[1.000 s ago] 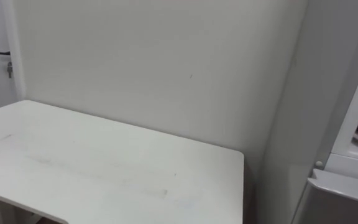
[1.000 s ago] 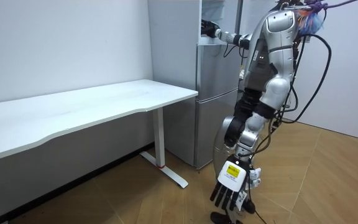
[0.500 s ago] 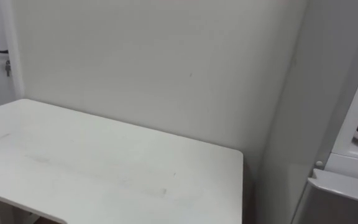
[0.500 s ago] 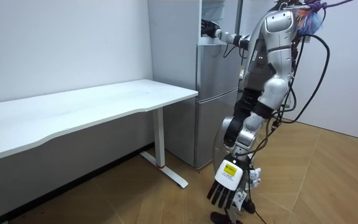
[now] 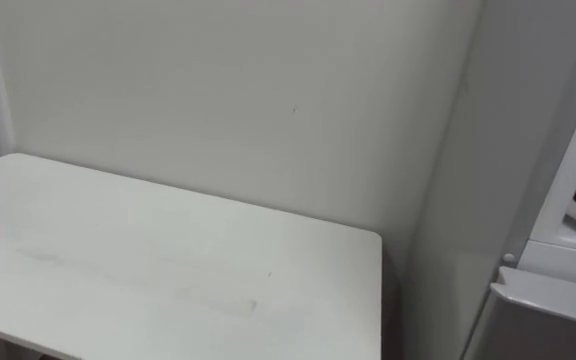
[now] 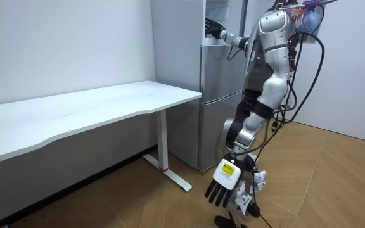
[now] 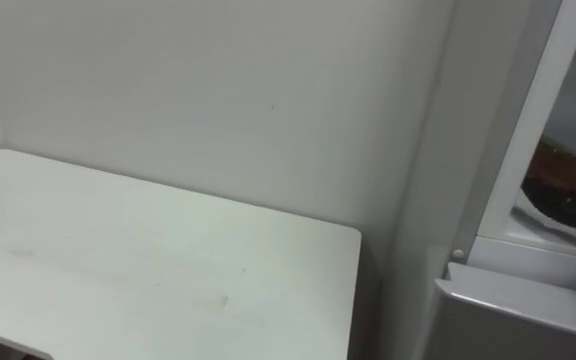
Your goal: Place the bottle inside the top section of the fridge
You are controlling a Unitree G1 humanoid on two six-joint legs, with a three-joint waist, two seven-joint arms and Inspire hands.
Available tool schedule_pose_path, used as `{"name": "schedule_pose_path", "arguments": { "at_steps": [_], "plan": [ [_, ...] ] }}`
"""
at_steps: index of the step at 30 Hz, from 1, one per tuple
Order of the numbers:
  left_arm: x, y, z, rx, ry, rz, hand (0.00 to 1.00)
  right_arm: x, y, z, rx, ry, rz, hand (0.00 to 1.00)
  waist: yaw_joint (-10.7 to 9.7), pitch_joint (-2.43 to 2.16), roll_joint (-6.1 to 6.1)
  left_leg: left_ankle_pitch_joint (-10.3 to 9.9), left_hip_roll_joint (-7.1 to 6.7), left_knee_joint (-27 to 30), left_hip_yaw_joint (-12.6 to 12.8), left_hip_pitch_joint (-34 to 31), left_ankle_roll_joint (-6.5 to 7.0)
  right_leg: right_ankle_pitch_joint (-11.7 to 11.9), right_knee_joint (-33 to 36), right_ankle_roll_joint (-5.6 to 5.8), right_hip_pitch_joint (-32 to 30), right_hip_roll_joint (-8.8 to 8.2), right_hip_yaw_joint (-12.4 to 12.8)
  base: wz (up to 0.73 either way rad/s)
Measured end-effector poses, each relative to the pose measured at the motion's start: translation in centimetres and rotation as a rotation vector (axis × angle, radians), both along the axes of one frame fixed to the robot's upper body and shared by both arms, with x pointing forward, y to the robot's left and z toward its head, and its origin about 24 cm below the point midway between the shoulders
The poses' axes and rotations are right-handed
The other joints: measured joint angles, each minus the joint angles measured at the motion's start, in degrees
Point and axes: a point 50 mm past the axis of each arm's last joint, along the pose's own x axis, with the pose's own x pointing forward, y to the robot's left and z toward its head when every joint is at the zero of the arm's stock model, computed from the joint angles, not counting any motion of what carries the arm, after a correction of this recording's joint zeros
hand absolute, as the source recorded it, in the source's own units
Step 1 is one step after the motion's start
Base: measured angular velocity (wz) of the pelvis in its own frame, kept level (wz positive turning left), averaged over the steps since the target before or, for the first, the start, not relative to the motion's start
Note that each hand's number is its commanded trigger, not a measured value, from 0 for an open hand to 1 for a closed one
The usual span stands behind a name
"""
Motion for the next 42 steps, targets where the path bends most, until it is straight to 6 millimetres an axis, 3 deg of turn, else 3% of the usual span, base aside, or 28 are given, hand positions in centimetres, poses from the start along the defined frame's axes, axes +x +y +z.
{"name": "schedule_pose_path", "arguments": {
  "at_steps": [7, 12, 31, 42],
  "plan": [
    [0.7, 0.0, 0.0, -0.001, -0.027, -0.009, 0.00, 0.4, 1.2, 0.3, 0.029, -0.024, 0.064, 0.00, -1.85, -0.01, 0.08, 0.00, 0.35, -0.11, 0.29, -0.10, 0.00, 0.02, 0.68, 0.02, -0.39, 0.00, 0.32, -0.01],
    [1.2, -0.2, -0.1, 0.002, -0.051, -0.016, 0.00, 0.2, 1.6, 0.3, 0.010, -0.022, 0.087, 0.00, -1.81, 0.00, 0.09, 0.00, 0.64, -0.57, 1.74, -0.09, -0.01, 0.04, 1.30, 0.05, -1.18, -0.04, 0.64, -0.12],
    [0.9, -0.4, -0.2, 0.001, -0.060, -0.014, 0.00, -0.3, 2.5, 0.7, -0.023, -0.040, 0.083, 0.00, -2.01, -0.03, -0.86, 0.01, 0.83, -0.78, 2.82, -0.83, 0.00, 0.04, 1.92, 0.05, -2.85, -0.03, 1.52, -0.03],
    [0.7, -0.3, -0.1, 0.018, -0.066, -0.002, 0.00, -1.0, 4.2, 1.8, -0.069, -0.093, 0.152, 0.00, -2.52, 0.37, -0.47, 0.01, 0.81, -1.59, 3.35, 0.16, -0.01, 0.04, 1.90, 0.05, -2.69, -0.06, 1.92, -0.04]
  ]
}}
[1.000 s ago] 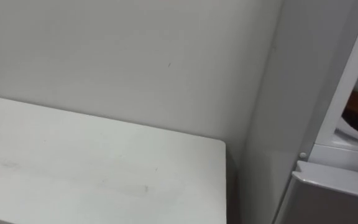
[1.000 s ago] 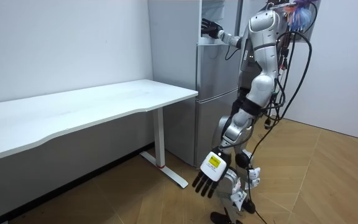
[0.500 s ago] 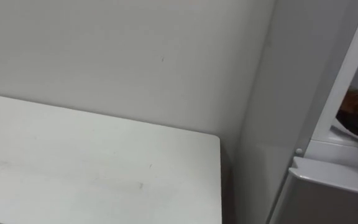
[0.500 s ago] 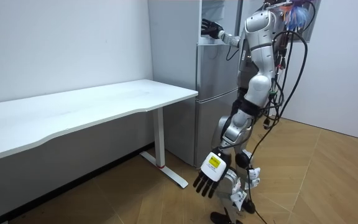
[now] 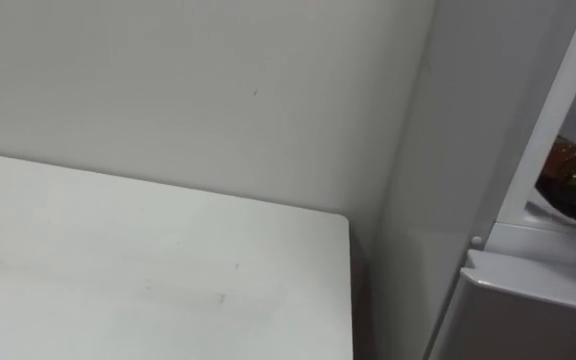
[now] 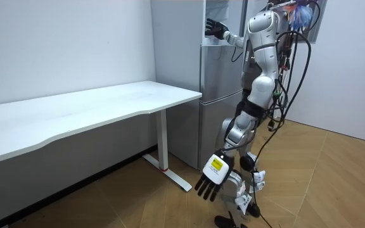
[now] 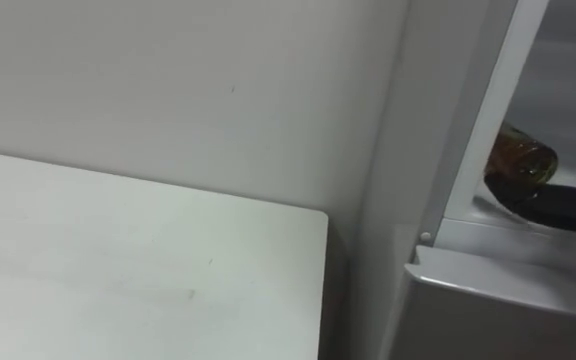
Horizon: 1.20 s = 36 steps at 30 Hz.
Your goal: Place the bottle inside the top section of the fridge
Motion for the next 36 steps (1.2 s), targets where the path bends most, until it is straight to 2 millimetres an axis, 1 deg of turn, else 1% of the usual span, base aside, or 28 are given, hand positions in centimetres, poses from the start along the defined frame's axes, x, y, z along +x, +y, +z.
{"name": "schedule_pose_path", "arguments": {
  "at_steps": [4, 5, 9, 12, 16, 19, 21, 24, 28, 33, 36],
  "plan": [
    [0.2, 0.0, 0.0, 0.000, -0.005, -0.001, 0.00, -0.1, 0.5, 0.6, -0.011, -0.025, 0.020, 0.00, -0.77, 0.08, 0.30, 0.00, 0.01, -0.08, -0.08, -0.01, 0.00, 0.00, -0.02, 0.00, -0.38, 0.02, 0.13, 0.00],
    [0.2, 0.0, 0.0, 0.000, -0.004, -0.002, 0.00, -0.1, 0.7, 0.8, -0.016, -0.034, 0.025, 0.00, -1.07, -0.03, 0.28, 0.00, 0.01, -0.16, -0.08, -0.06, 0.00, 0.00, -0.03, 0.00, -0.42, 0.03, 0.16, -0.04],
    [0.1, -0.1, 0.0, -0.002, -0.001, -0.005, 0.00, -0.6, 1.1, 1.4, -0.019, -0.065, 0.026, 0.00, -2.22, -0.05, 0.66, 0.02, 0.01, -0.24, -0.07, 0.01, -0.02, 0.00, -0.07, 0.00, -0.15, 0.06, 0.17, -0.01],
    [0.2, -0.1, 0.0, -0.003, -0.003, -0.008, 0.00, -1.0, 1.1, 1.2, -0.055, -0.062, -0.004, 0.00, -2.47, -0.18, 0.80, 0.06, 0.00, -0.26, -0.07, 0.13, -0.05, 0.00, -0.08, 0.00, -0.27, 0.06, 0.21, 0.00],
    [0.4, -0.1, 0.0, -0.005, -0.006, -0.010, 0.00, -1.6, 1.5, 1.2, -0.101, -0.065, 0.001, 0.00, -2.90, -0.23, 0.90, 0.12, 0.00, -0.34, 0.09, 0.49, -0.11, 0.00, -0.06, 0.00, -0.30, 0.07, 0.13, -0.01],
    [0.4, -0.1, 0.0, -0.004, -0.006, -0.009, 0.00, -1.8, 2.1, 1.7, -0.121, -0.087, 0.018, 0.00, -3.27, -0.26, 1.00, 0.15, 0.03, -1.02, 0.72, 0.89, -0.15, 0.00, -0.06, 0.00, -0.01, 0.08, 0.24, -0.05],
    [0.4, -0.1, 0.0, -0.003, -0.007, -0.009, 0.00, -2.0, 2.5, 2.1, -0.128, -0.109, 0.033, 0.00, -3.93, -0.29, 0.90, 0.16, 0.04, -1.12, 0.81, 0.93, -0.15, 0.00, -0.07, 0.00, 0.04, 0.10, 0.20, -0.04],
    [0.7, -0.1, 0.0, -0.002, -0.019, -0.012, 0.00, -2.6, 2.9, 2.3, -0.131, -0.129, 0.037, 0.00, -4.00, -0.34, 0.74, 0.16, 0.07, -1.16, 1.19, 1.01, -0.15, 0.00, -0.07, 0.00, -0.04, 0.19, 0.71, -0.06],
    [1.1, -0.1, -0.1, -0.002, -0.029, -0.015, 0.00, -2.7, 2.9, 2.3, -0.127, -0.136, 0.028, 0.00, -4.03, -0.29, 0.62, 0.15, 0.06, -1.16, 1.43, 1.05, -0.14, 0.01, -0.06, -0.01, -0.23, 0.43, 1.26, -0.07],
    [1.1, 0.0, -0.1, 0.003, -0.029, -0.021, 0.00, -2.9, 2.9, 2.3, -0.133, -0.145, 0.006, 0.00, -4.19, -0.15, 0.35, 0.15, 0.13, -1.19, 1.73, 1.04, -0.14, 0.02, 0.00, -0.03, -0.93, 0.51, 1.49, -0.04],
    [1.0, -0.1, -0.1, 0.002, -0.028, -0.021, 0.00, -3.4, 3.3, 2.5, -0.140, -0.163, 0.026, 0.00, -4.08, -0.02, 0.58, 0.15, 0.18, -1.21, 2.44, 1.03, -0.14, 0.03, 0.03, -0.05, -1.24, 0.62, 2.26, -0.09]
  ]
}}
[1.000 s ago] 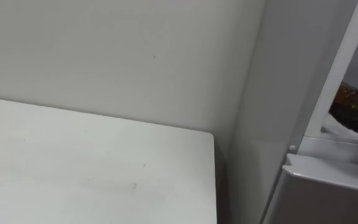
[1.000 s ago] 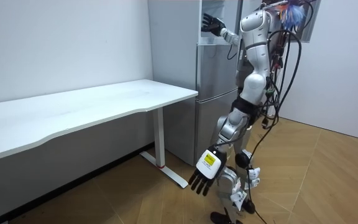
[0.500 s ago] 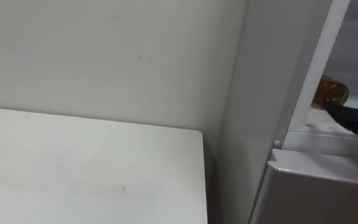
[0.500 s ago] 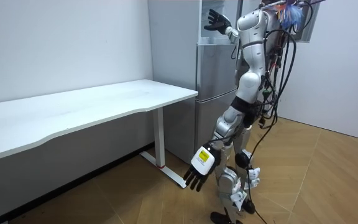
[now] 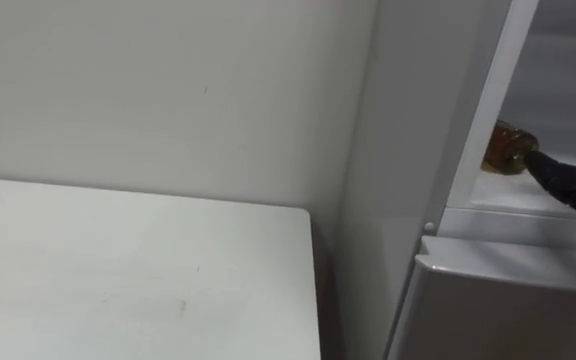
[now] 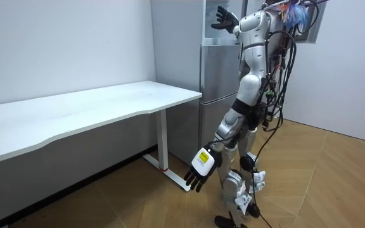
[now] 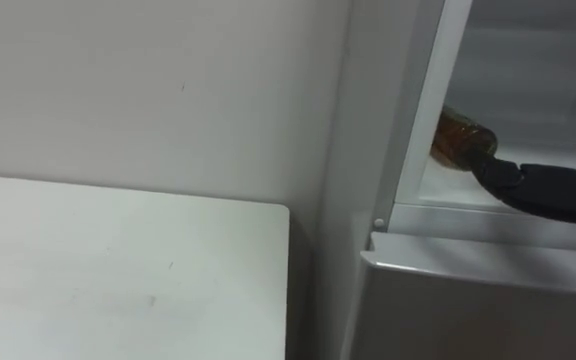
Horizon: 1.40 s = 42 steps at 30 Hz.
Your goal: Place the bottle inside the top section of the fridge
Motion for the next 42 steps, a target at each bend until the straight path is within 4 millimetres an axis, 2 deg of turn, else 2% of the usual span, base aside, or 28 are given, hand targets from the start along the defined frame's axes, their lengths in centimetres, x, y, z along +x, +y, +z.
{"name": "schedule_pose_path", "arguments": {
  "at_steps": [8, 12, 15, 21, 25, 28, 31, 32, 34, 37, 39, 42],
  "plan": [
    [-0.2, -0.1, -0.1, 0.006, 0.007, 0.003, 0.00, -0.5, 0.0, 0.7, -0.018, -0.037, 0.002, 0.00, -1.03, 0.08, 0.29, 0.00, -0.08, -0.77, 0.56, -0.03, 0.00, 0.02, -0.08, 0.00, -0.09, 0.07, 0.73, -0.03],
    [-0.3, -0.7, -0.3, -0.009, 0.009, 0.010, 0.00, -0.7, -0.4, 1.0, -0.024, -0.050, -0.009, 0.00, -1.70, -0.29, 0.82, 0.00, -0.09, -0.75, 0.94, 0.36, 0.00, 0.02, -0.09, 0.01, -0.08, 0.10, 0.91, -0.05],
    [-0.2, -0.9, -0.4, -0.015, 0.007, 0.011, 0.00, -0.8, -0.4, 1.1, -0.036, -0.056, -0.015, 0.00, -1.70, -0.15, 1.28, 0.00, -0.01, -0.94, 2.07, 0.89, -0.01, 0.02, -0.07, 0.01, -0.07, 0.30, 2.14, -0.18],
    [0.1, -0.9, -0.5, -0.018, 0.002, 0.011, 0.00, -2.0, 0.0, 1.0, -0.066, -0.062, -0.015, 0.00, -2.71, -0.19, 0.84, -0.01, 0.13, -1.15, 2.15, 0.85, -0.03, 0.01, 0.12, 0.00, -0.95, 0.38, 2.42, -0.01],
    [-0.5, -0.9, -0.6, -0.013, 0.018, 0.019, 0.00, -3.4, -1.0, -0.6, -0.005, -0.038, -0.079, 0.00, -2.75, -0.36, 0.15, -0.03, 0.09, -1.24, 2.26, 0.98, -0.02, 0.02, 0.12, 0.00, -0.78, 0.46, 3.29, -0.05],
    [-0.7, -0.9, -0.6, -0.012, 0.022, 0.020, 0.00, -4.3, -1.1, -2.2, 0.028, -0.008, -0.138, 0.00, -2.80, -0.19, -0.04, -0.05, -0.02, -1.23, 2.54, 0.91, 0.00, 0.02, 0.54, 0.01, -0.96, 0.53, 3.70, -0.11],
    [-0.5, -0.9, -0.5, 0.001, 0.005, 0.017, 0.00, -5.4, -1.4, -3.4, 0.008, 0.001, -0.222, 0.00, -3.04, -0.17, 0.67, -0.21, 0.12, -1.08, 2.57, 0.86, 0.09, 0.03, 0.85, 0.02, -1.09, 0.48, 3.79, -0.01],
    [-0.5, -0.9, -0.6, 0.001, 0.005, 0.017, 0.00, -5.6, -1.6, -3.7, 0.022, 0.002, -0.250, 0.00, -3.12, -0.16, 1.24, -0.29, 0.11, -0.95, 2.57, 0.87, 0.15, 0.04, 0.94, 0.04, -1.09, 0.45, 3.85, -0.03],
    [-0.4, -0.9, -0.6, 0.004, 0.002, 0.018, 0.00, -6.1, -1.9, -3.9, 0.019, -0.001, -0.304, 0.00, -3.39, -0.12, 2.21, -0.33, 0.04, -0.92, 2.63, 0.90, 0.21, 0.05, 1.08, 0.05, -1.30, 0.37, 3.94, -0.04],
    [-0.4, -0.8, -0.5, 0.021, -0.002, 0.023, 0.00, -6.7, -2.4, -4.3, 0.052, -0.017, -0.375, 0.00, -3.65, 0.02, 2.95, -0.32, 0.09, -1.36, 3.09, 0.85, 0.21, 0.04, 1.55, 0.05, -2.26, 0.44, 4.39, -0.14],
    [-0.4, -0.9, -0.5, 0.026, -0.005, 0.024, 0.00, -7.3, -2.8, -4.6, 0.066, -0.028, -0.444, 0.00, -3.59, -0.12, 3.97, -0.32, -0.12, -1.32, 3.37, 0.85, 0.20, -0.04, 1.90, -0.02, -2.84, 0.58, 5.29, -0.18],
    [-0.5, -0.8, -0.4, 0.050, -0.010, 0.031, 0.00, -8.1, -3.4, -5.4, 0.115, -0.026, -0.520, 0.00, -4.43, -0.12, 3.94, -0.27, -0.15, -1.15, 3.55, 0.86, 0.13, -0.09, 1.78, -0.10, -2.97, 0.72, 5.55, -0.08]
  ]
}}
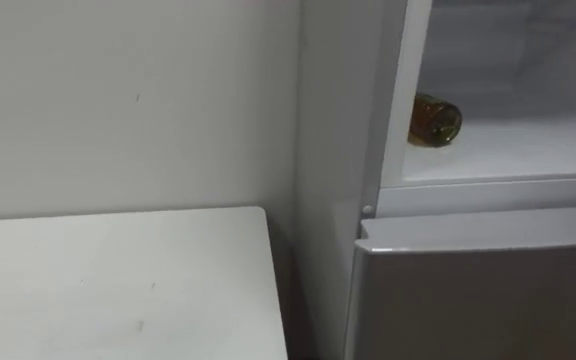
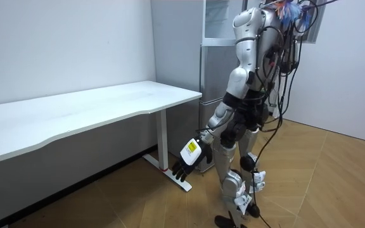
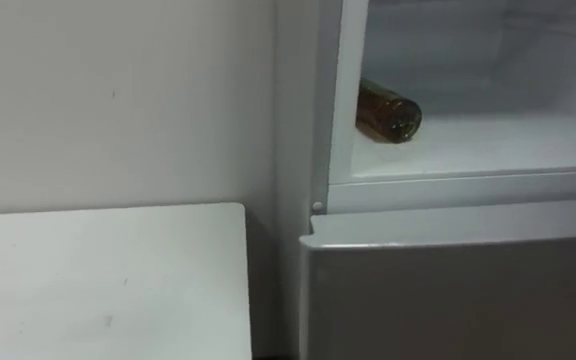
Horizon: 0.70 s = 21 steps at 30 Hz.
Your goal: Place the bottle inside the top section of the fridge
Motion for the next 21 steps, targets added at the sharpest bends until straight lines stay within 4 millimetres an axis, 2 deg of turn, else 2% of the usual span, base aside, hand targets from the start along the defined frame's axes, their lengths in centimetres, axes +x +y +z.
{"name": "schedule_pose_path", "arguments": {
  "at_steps": [2, 6, 7, 10, 12, 15, 18, 21],
  "plan": [
    [-0.1, -0.1, 0.0, -0.001, 0.001, 0.002, 0.00, -0.3, -0.3, -0.8, 0.041, -0.003, -0.040, 0.00, -0.39, -0.02, -0.21, 0.01, -0.01, 0.01, 0.00, 0.03, -0.02, -0.01, -0.10, -0.03, 0.13, 0.03, -0.01, 0.00],
    [0.4, -0.1, 0.0, -0.002, -0.022, 0.003, 0.00, -1.4, -0.9, -4.1, 0.123, 0.072, -0.127, 0.00, -0.21, -0.15, -0.89, 0.01, 0.01, -0.07, 0.20, 0.07, -0.02, 0.03, -0.74, 0.02, 0.44, 0.08, 0.54, 0.00],
    [0.4, -0.2, 0.0, -0.002, -0.024, 0.003, 0.00, -1.5, -0.9, -4.5, 0.133, 0.082, -0.138, 0.00, -0.20, -0.30, -0.50, 0.00, 0.03, -0.10, 0.16, 0.09, -0.01, 0.05, -0.84, 0.06, 0.57, 0.06, 0.42, 0.00],
    [0.4, -0.4, -0.1, 0.006, -0.029, 0.006, 0.00, -2.0, -1.4, -7.2, 0.183, 0.177, -0.202, 0.00, -0.08, -0.26, -0.53, -0.15, 0.09, -0.15, 0.04, 0.03, 0.20, 0.14, -1.01, 0.23, 0.61, -0.15, -0.25, 0.05],
    [0.5, -0.8, -0.2, 0.010, -0.036, 0.010, 0.00, -3.0, -1.3, -9.7, 0.262, 0.262, -0.250, 0.00, 0.06, -0.28, 0.10, -0.28, -0.01, -0.36, -0.09, -0.17, 0.32, 0.08, -0.85, 0.34, 0.22, -0.23, -0.17, 0.00],
    [0.1, -1.2, -0.3, 0.008, -0.018, -0.013, 0.00, -3.7, -0.7, -12.2, 0.343, 0.350, -0.260, 0.00, -0.08, -0.02, 0.92, -0.27, -0.15, -0.61, -0.18, -0.73, 0.33, 0.09, -0.63, 0.36, -0.19, -0.22, -0.07, -0.06],
    [0.2, -1.6, -0.4, 0.000, -0.025, -0.018, 0.00, -4.7, -0.9, -14.8, 0.413, 0.449, -0.300, 0.00, -0.11, -0.12, 2.06, -0.27, -0.51, -0.58, -0.19, -0.86, 0.33, 0.06, -0.66, 0.39, -0.19, -0.22, -0.10, 0.00],
    [0.1, -1.7, -0.4, -0.005, -0.024, -0.016, 0.00, -5.1, -0.2, -16.2, 0.489, 0.485, -0.306, 0.00, -0.07, -0.11, 2.30, -0.22, -0.48, -0.55, -0.13, -0.90, 0.25, -0.19, -0.67, 0.33, -0.27, -0.19, 0.24, 0.00]
  ]
}}
